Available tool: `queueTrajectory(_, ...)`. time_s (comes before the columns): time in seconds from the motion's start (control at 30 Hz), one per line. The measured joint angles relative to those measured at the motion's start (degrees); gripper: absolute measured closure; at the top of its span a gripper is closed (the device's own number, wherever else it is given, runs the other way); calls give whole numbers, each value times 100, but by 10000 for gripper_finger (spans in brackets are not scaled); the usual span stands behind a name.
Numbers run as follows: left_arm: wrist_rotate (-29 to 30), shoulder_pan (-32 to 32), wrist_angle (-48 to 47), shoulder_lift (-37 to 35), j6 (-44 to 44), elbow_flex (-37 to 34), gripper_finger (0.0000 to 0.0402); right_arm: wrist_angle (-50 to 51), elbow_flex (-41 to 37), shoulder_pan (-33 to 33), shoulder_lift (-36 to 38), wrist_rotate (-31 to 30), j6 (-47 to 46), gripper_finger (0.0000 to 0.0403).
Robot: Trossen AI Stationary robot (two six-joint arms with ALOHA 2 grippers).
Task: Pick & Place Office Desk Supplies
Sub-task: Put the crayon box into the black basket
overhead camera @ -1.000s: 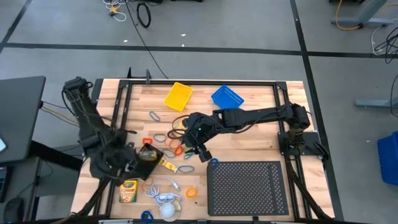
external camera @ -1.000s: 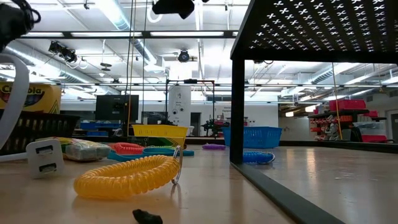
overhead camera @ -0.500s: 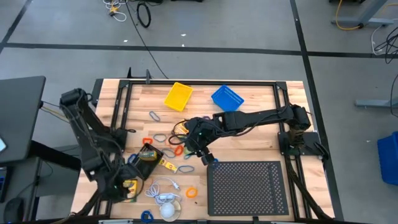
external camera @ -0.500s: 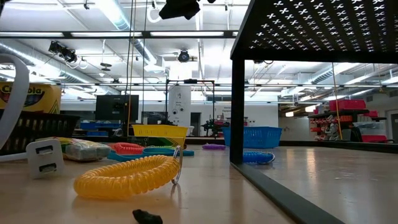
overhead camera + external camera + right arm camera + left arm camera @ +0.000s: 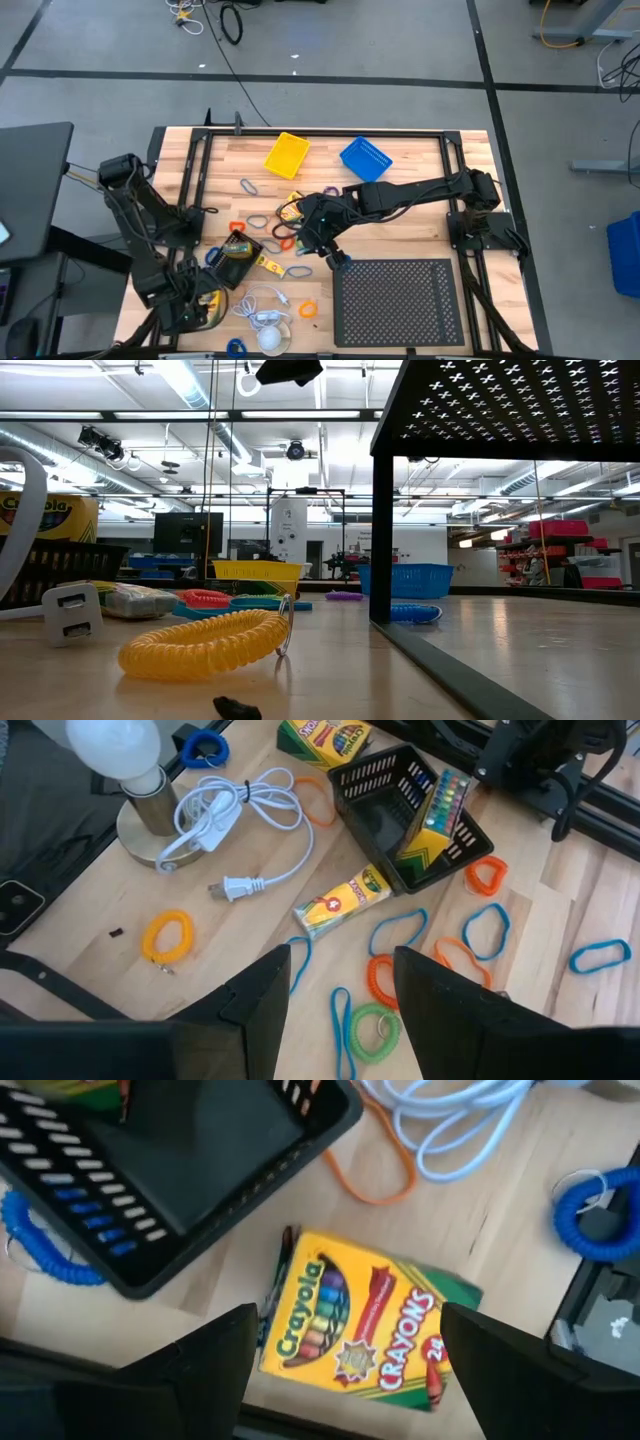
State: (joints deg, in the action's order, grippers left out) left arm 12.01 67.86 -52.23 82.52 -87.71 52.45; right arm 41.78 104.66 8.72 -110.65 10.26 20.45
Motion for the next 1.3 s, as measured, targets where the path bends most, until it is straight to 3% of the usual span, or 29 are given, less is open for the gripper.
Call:
queueTrajectory(0.27,282,194,-73,0,-187,-36,88,2,0,14,0,0,-2,215)
queueTrajectory(0.47,184,30,1290,0,-79,-733,97,4,0,12,0,-2,-2,215)
queueTrajectory(0.83,-429,260,1299,-41,-590,-1307,99,56,0,12,0,-2,-2,215)
queueTrajectory(1.03,-307,290,1465,-56,-440,-1428,106,55,0,12,0,-2,37,215)
queueTrajectory(1.17,-294,261,1562,-55,-268,-1435,144,55,0,12,0,0,90,215)
queueTrajectory(1.3,-289,264,1574,-55,-121,-1435,230,52,0,12,0,0,104,215)
